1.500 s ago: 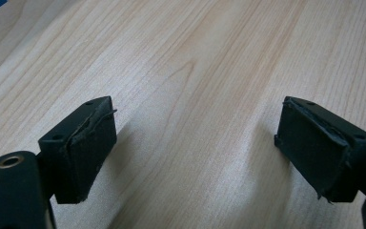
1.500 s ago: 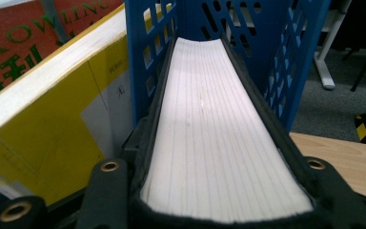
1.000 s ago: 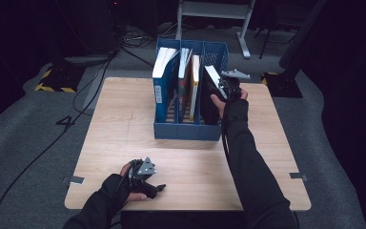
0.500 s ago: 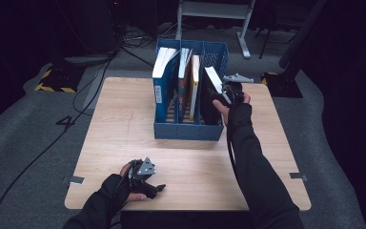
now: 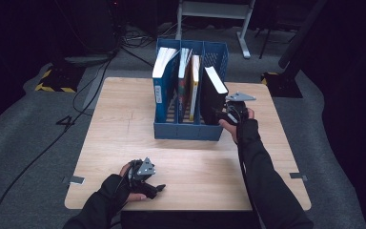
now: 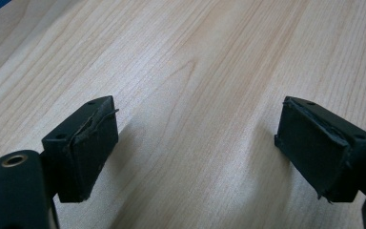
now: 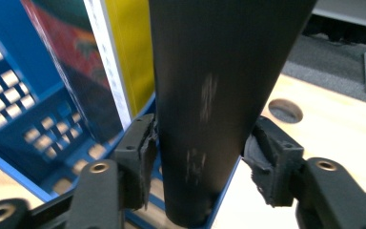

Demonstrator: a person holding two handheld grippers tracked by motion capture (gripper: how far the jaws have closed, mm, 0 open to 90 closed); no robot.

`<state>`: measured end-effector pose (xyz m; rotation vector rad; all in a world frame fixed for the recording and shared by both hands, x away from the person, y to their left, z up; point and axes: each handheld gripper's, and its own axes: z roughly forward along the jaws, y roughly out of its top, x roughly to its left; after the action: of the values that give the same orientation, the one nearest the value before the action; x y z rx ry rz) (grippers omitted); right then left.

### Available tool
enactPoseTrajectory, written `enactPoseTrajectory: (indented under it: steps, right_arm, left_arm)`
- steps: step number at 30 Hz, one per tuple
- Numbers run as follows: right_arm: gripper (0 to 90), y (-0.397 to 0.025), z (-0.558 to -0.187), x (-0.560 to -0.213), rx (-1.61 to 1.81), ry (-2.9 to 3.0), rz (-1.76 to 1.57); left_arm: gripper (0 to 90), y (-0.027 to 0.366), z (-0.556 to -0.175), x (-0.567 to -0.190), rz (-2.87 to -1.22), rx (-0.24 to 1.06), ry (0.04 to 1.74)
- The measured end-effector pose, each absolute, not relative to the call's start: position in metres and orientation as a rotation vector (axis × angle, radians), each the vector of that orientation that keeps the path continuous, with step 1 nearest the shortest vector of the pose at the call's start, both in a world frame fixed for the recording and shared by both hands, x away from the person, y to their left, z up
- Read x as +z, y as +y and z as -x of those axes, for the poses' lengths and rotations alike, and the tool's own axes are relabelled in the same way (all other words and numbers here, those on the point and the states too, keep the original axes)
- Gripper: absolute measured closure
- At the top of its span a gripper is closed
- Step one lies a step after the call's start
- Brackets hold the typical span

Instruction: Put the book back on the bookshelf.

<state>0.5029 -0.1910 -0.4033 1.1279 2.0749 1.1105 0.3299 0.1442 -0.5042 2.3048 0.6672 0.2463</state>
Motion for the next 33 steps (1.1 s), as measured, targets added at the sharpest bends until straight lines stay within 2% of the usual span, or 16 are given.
enactPoseTrajectory:
  steps: [13, 33]
  right_arm:
    - [48.6, -0.182, -0.51, -0.411, 1.121, 2.041, -1.166]
    - [47.2, -0.155, -0.549, -0.405, 1.022, 2.014, -1.273]
  left_arm:
    - [14.3, 0.144, -0.33, -0.504, -2.306, 0.243, 0.665]
    - [14.2, 0.144, -0.331, -0.504, -2.306, 0.237, 0.662]
